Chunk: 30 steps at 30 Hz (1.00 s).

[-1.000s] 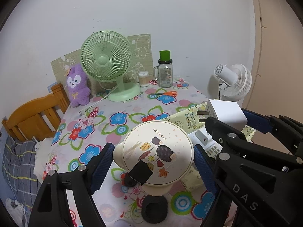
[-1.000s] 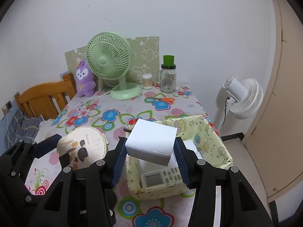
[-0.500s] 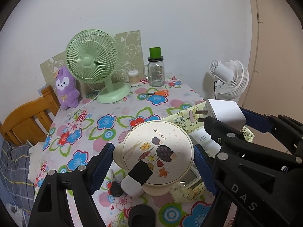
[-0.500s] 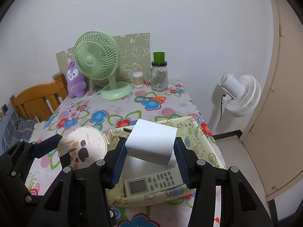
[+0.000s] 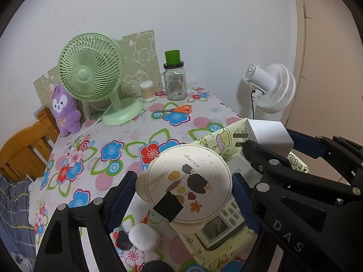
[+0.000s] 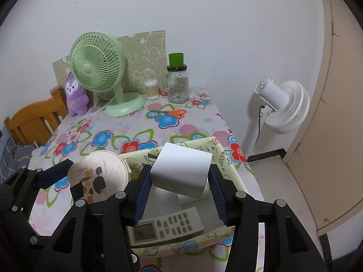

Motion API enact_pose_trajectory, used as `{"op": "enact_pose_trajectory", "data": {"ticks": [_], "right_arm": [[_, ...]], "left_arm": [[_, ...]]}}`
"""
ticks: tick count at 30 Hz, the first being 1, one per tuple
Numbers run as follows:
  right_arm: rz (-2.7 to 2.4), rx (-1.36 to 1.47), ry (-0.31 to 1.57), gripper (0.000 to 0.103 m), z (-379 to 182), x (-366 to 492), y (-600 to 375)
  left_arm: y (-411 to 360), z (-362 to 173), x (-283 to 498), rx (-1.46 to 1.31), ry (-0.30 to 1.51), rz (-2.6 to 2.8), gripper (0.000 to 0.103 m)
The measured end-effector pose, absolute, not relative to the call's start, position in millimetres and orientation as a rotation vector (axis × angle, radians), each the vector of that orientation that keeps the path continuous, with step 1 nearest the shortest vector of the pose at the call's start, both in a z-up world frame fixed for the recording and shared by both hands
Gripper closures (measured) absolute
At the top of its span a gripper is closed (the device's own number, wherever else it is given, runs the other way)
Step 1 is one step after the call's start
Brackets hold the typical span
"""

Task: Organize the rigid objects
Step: 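Carry the plug charger in the right tool while the left tool carries the round beige lid over the box, then lower the plug charger into the yellow box and open the right tool while the left tool releases the lid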

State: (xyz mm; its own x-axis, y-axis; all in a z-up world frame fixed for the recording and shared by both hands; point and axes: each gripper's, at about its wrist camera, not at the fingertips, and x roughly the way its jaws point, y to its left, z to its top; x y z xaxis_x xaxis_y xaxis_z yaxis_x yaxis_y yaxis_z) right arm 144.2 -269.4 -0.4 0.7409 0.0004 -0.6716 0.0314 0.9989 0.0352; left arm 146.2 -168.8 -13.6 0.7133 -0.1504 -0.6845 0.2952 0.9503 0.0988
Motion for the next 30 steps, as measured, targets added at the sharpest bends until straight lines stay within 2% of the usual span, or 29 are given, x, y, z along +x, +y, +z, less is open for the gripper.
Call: {"op": "enact_pose_trajectory", "data": {"ticks": [30], "right_arm": [[-0.066, 0.108, 0.909, 0.05, -61, 194, -296]], "left_arm": [[-200, -61, 187, 0.264, 0.903, -0.284, 0.018]]}}
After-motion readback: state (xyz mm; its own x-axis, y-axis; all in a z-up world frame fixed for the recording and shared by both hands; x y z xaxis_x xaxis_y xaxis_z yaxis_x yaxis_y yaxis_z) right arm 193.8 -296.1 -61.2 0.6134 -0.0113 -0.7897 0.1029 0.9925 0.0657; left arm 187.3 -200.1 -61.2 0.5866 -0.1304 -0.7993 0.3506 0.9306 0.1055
